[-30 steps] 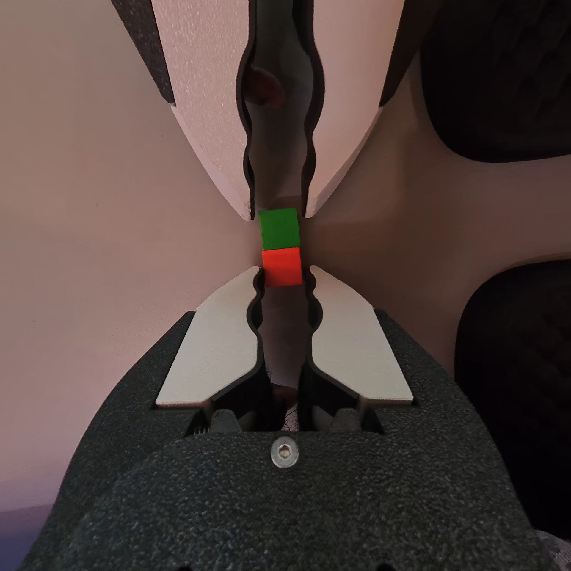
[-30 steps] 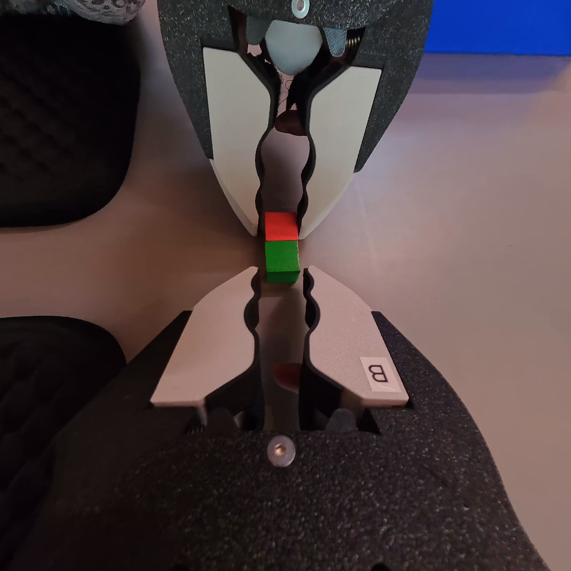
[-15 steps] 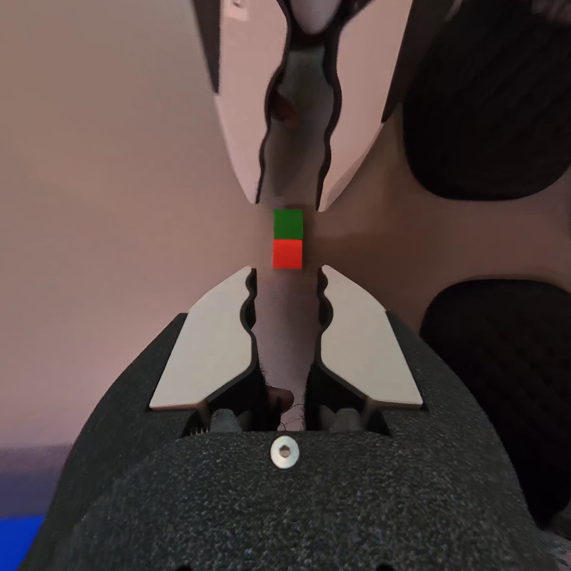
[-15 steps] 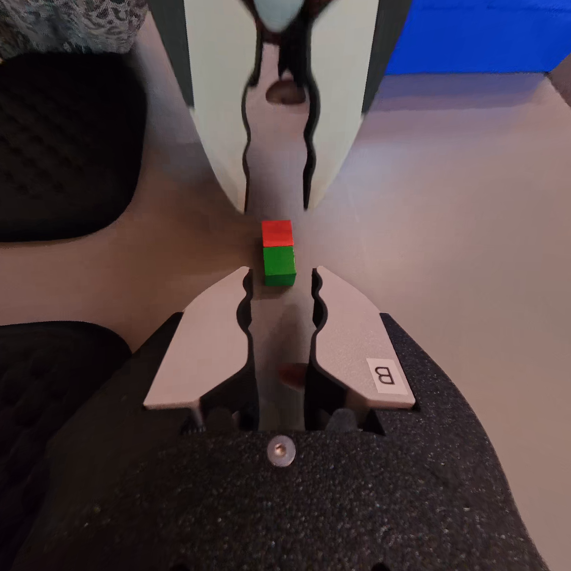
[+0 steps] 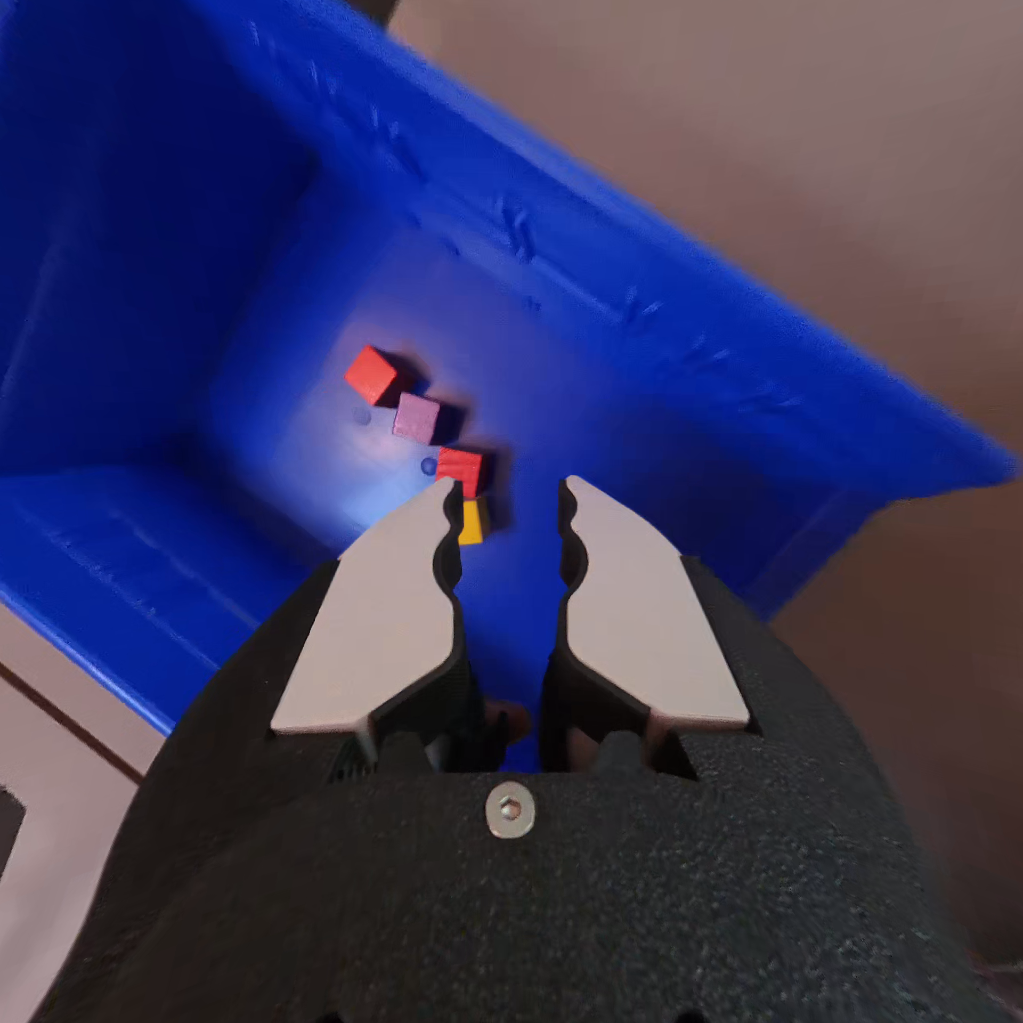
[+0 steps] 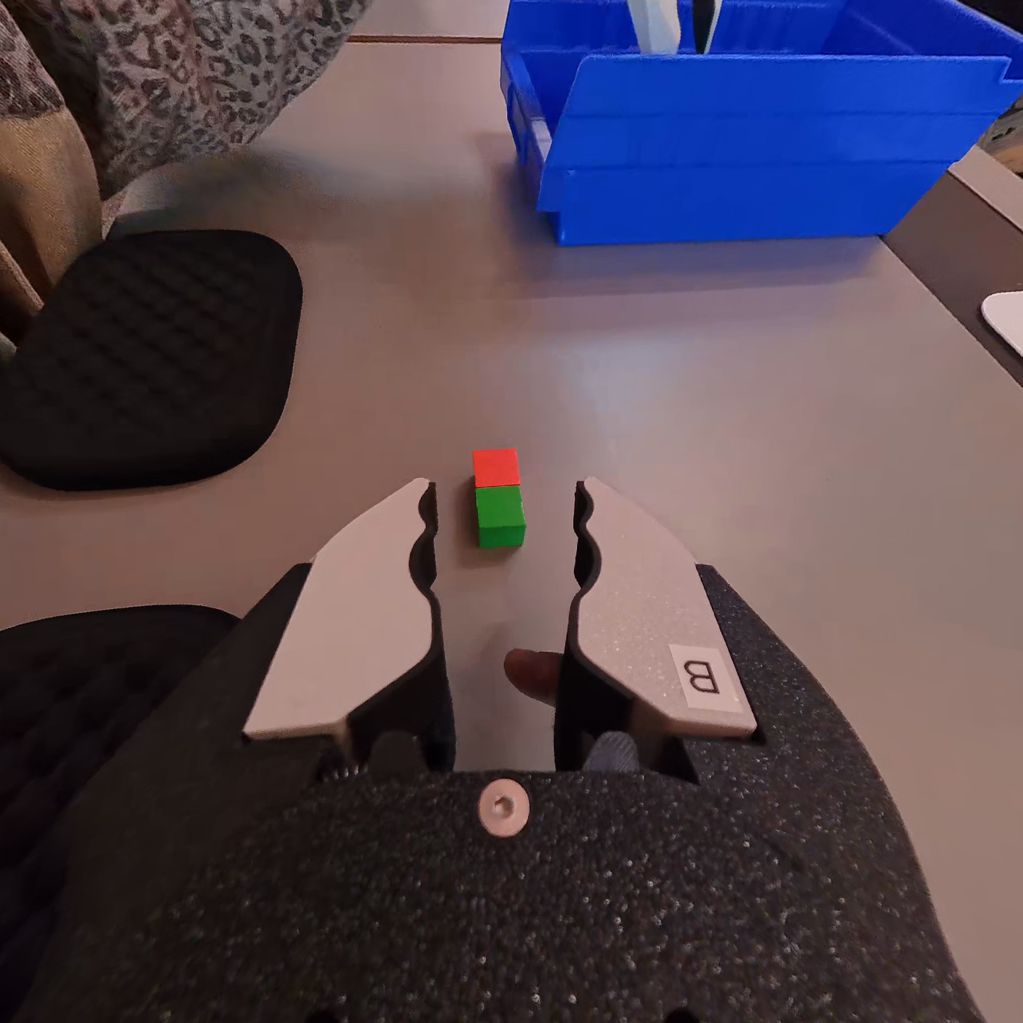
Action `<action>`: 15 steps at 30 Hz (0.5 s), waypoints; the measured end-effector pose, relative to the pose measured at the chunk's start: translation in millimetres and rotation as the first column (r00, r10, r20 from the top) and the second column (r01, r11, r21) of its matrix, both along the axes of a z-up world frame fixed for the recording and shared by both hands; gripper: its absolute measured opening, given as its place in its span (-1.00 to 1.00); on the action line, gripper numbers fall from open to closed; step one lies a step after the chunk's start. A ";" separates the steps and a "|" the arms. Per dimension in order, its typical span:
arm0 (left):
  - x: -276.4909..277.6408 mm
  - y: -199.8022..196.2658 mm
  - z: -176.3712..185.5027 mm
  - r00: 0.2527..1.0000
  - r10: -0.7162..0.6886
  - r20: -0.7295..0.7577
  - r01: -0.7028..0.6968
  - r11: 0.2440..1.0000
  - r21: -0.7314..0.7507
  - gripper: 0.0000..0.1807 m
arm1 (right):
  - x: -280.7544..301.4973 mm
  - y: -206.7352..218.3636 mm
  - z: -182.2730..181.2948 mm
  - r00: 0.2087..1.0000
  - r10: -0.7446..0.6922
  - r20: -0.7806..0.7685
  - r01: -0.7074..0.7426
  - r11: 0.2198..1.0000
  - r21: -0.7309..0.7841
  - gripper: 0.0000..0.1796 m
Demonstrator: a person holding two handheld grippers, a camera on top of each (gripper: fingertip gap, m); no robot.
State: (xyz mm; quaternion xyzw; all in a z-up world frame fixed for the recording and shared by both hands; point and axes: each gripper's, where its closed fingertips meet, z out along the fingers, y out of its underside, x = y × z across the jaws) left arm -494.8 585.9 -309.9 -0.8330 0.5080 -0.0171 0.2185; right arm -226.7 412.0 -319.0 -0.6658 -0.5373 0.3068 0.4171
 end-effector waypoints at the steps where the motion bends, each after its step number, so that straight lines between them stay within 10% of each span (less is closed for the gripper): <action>1: -6.3 5.0 -10.9 0.999 -0.008 -0.045 0.007 1.000 -0.022 -0.65 | 0.0 -0.4 -0.1 1.000 0.001 0.000 -0.001 1.000 0.000 -0.48; 15: -9.1 24.4 -39.0 0.997 -0.040 -0.073 0.035 0.997 -0.072 -0.77 | 1.9 1.3 -3.6 1.000 -0.005 0.003 0.005 1.000 -0.018 -0.46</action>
